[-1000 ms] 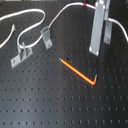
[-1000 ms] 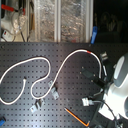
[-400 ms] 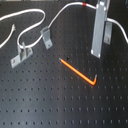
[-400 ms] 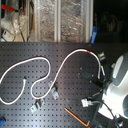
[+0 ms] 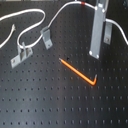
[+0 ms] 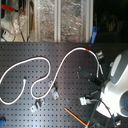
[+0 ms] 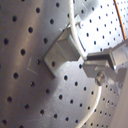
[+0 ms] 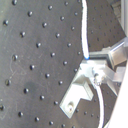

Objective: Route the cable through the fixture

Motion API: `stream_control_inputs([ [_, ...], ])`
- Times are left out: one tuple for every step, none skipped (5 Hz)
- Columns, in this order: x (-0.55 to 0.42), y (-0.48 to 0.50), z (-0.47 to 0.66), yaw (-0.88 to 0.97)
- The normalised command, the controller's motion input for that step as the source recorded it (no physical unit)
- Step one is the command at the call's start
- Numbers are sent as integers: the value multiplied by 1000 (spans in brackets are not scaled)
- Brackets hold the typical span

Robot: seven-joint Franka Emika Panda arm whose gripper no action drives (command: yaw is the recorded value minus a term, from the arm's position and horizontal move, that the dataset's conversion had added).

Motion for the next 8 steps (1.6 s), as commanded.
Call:
stream_control_inputs([
  [-28, 14, 0, 94],
  [4, 3, 310, -31],
  [0, 0, 23, 0],
  [-42, 28, 328, 0],
  [-45, 26, 106, 0],
  [-29, 17, 96, 0],
  [-109, 304, 266, 0],
  [-84, 422, 329, -63],
])
